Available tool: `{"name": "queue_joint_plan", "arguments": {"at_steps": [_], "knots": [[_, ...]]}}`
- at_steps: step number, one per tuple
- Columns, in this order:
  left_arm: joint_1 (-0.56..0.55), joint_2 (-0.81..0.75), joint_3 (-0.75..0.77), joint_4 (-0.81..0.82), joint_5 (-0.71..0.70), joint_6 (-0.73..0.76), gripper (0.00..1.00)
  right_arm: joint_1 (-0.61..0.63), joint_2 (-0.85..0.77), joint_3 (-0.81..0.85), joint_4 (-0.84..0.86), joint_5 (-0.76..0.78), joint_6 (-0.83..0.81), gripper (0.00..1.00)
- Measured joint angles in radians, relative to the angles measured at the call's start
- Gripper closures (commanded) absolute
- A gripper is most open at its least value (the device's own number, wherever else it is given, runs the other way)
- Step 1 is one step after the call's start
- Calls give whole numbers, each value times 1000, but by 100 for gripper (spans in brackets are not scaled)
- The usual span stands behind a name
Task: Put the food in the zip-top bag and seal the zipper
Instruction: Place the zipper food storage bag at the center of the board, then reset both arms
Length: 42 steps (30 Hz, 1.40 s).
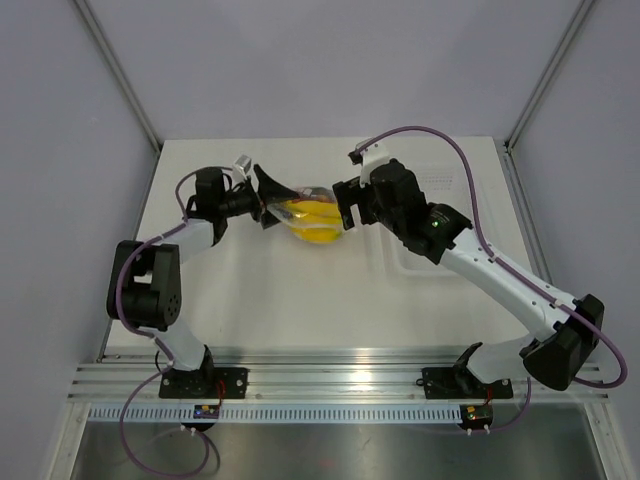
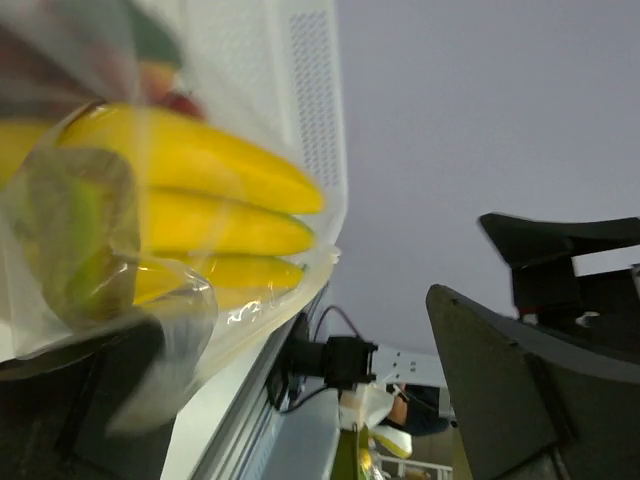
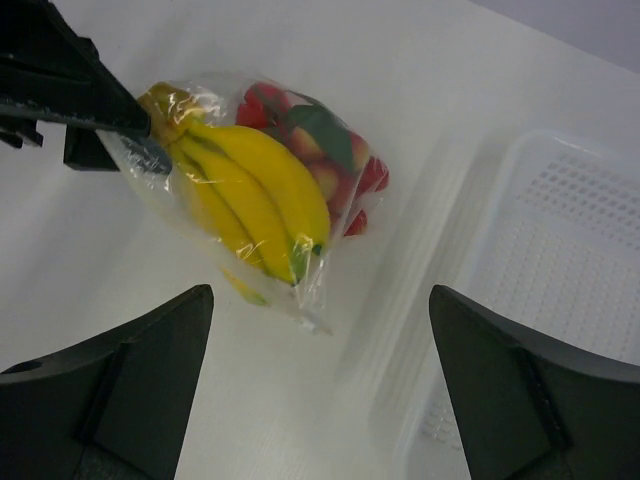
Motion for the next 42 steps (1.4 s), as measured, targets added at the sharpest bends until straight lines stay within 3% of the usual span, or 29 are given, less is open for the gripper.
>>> {"name": "queue_joint_plan", "arguments": {"at_steps": [6, 10, 14, 22, 27, 33, 42], "knots": [[10, -163, -110, -465, -62, 285, 1, 0, -24, -70, -28, -2, 69, 1], [24, -427, -28, -767, -226, 470, 1, 0, -69, -75, -68, 18, 134, 0], [32, -649, 72, -925, -394, 587, 1, 0, -103, -74, -127, 64, 224, 0], [34, -972, -2, -1092, -628, 679, 1, 0, -59, -39, -423, 269, 535, 1], [35, -1104, -65, -1144, -687, 690, 1, 0, -55, -82, -506, 316, 624, 0], [35, -1110, -72, -1166, -704, 702, 1, 0, -118, -187, -520, 316, 659, 0], [35, -1046, -79, -1201, -709, 710, 1, 0, -146, -194, -524, 342, 670, 1]]}}
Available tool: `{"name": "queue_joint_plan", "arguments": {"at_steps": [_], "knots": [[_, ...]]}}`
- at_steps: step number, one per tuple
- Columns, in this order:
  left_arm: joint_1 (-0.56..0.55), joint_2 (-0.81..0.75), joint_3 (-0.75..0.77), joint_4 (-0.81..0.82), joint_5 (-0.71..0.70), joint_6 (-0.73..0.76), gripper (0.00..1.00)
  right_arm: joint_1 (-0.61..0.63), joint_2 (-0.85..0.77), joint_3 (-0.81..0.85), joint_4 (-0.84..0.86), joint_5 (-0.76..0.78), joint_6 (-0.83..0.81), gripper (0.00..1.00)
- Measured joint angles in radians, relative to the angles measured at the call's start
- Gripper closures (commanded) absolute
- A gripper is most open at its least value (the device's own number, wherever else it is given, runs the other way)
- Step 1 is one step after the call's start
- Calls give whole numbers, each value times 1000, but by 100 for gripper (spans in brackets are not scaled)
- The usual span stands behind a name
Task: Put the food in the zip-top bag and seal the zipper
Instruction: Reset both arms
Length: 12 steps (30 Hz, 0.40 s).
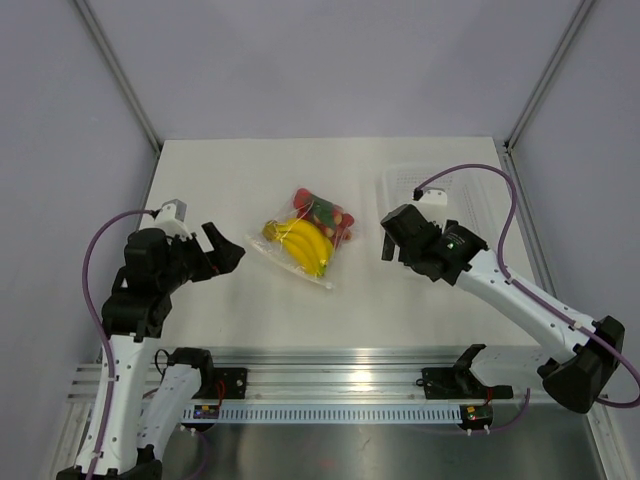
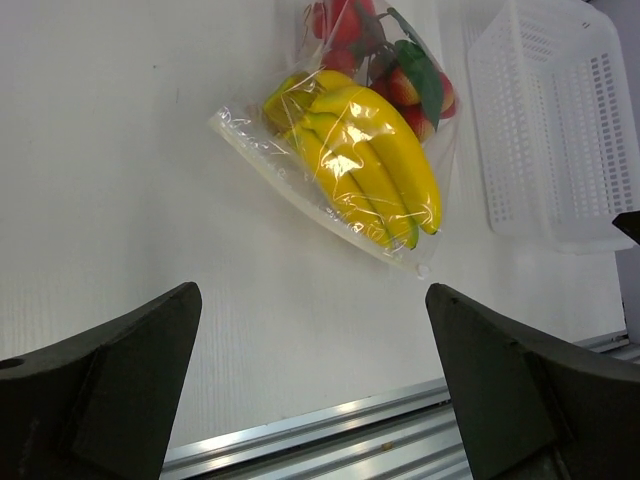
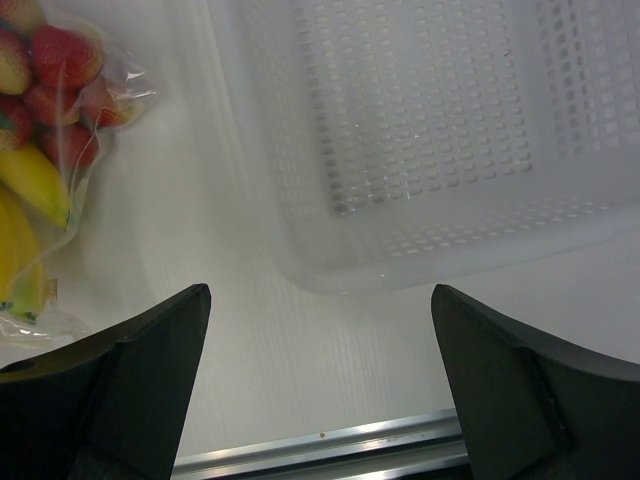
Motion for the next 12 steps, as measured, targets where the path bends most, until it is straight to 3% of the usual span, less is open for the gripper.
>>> {"name": "queue_joint_plan", "arguments": {"at_steps": [12], "knots": [[0, 12, -5, 2, -3, 2, 1, 0, -66, -52, 3, 25, 7, 0]]}}
